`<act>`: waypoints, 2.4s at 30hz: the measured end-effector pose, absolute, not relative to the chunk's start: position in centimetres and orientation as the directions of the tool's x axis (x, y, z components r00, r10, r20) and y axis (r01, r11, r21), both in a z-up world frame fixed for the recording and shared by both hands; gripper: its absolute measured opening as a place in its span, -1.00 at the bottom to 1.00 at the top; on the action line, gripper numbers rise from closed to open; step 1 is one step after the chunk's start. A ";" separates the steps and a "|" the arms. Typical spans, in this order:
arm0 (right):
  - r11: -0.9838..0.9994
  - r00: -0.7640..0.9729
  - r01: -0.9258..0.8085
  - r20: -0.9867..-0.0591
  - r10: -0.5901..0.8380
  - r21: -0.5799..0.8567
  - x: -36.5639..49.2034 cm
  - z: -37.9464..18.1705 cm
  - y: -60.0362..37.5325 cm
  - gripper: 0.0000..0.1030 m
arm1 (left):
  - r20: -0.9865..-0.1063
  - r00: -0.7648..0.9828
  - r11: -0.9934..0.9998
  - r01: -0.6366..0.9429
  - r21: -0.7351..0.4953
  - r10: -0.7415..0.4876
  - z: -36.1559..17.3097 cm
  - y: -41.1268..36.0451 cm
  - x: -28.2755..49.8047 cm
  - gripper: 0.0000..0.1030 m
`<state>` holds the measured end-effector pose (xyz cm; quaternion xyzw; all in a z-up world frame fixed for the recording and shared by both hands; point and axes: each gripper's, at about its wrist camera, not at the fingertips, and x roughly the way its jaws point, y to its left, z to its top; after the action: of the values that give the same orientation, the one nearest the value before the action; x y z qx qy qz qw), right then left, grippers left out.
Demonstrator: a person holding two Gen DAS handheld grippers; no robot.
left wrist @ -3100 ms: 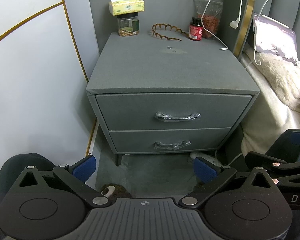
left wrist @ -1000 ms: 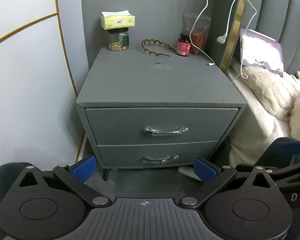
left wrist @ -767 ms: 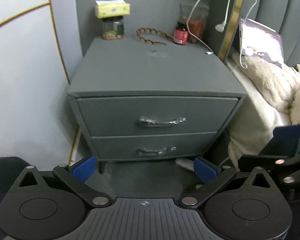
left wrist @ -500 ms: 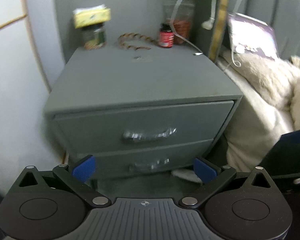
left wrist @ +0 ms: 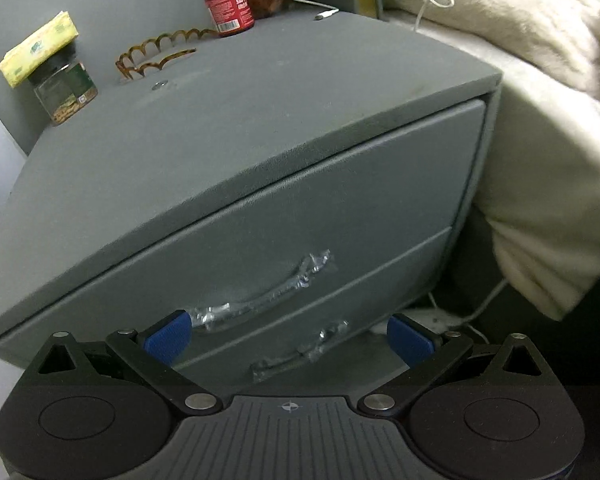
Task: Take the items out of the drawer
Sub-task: 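Move the left tool to the upper drawer handle and grasp it, then pull the upper drawer open by its handle with the left tool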
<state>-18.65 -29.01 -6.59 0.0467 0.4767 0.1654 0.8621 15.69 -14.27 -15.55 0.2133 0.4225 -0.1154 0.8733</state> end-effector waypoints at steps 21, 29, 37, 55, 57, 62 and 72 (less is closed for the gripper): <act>0.913 0.509 -0.225 -0.758 0.408 0.340 -18.6 -6.2 -30.3 0.98 | -0.819 0.573 0.746 0.530 0.403 0.035 -20.5 -16.3 17.9 0.45; 0.911 0.511 -0.217 -0.754 0.412 0.351 -18.6 -6.2 -30.4 0.99 | -0.822 0.564 0.618 0.619 0.485 0.080 -22.2 -17.1 17.3 0.43; 0.912 0.513 -0.211 -0.754 0.410 0.352 -18.5 -6.3 -30.4 0.99 | -0.802 0.594 0.510 0.673 0.536 0.059 -22.4 -16.1 16.1 0.14; 0.914 0.511 -0.206 -0.758 0.405 0.350 -18.4 -6.4 -30.4 0.99 | -0.862 0.503 0.483 0.741 0.467 0.060 -21.2 -16.6 15.5 0.06; 0.912 0.512 -0.206 -0.756 0.408 0.354 -18.4 -6.4 -30.5 0.99 | -0.862 0.504 0.461 0.751 0.472 0.061 -21.3 -16.8 14.6 0.06; 0.907 0.516 -0.204 -0.747 0.419 0.367 -18.6 -6.3 -30.7 1.00 | -0.854 0.521 0.627 0.662 0.409 0.008 -19.5 -16.1 13.7 0.09; 0.910 0.517 -0.201 -0.750 0.413 0.363 -18.5 -6.4 -30.7 1.00 | -0.717 0.665 0.876 0.454 0.166 -0.208 -10.4 -12.7 12.7 0.76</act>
<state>-18.48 -30.68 -6.36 0.1161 0.4583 0.1778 0.8631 12.67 -12.73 -10.41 0.1678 0.3655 -0.1846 0.8968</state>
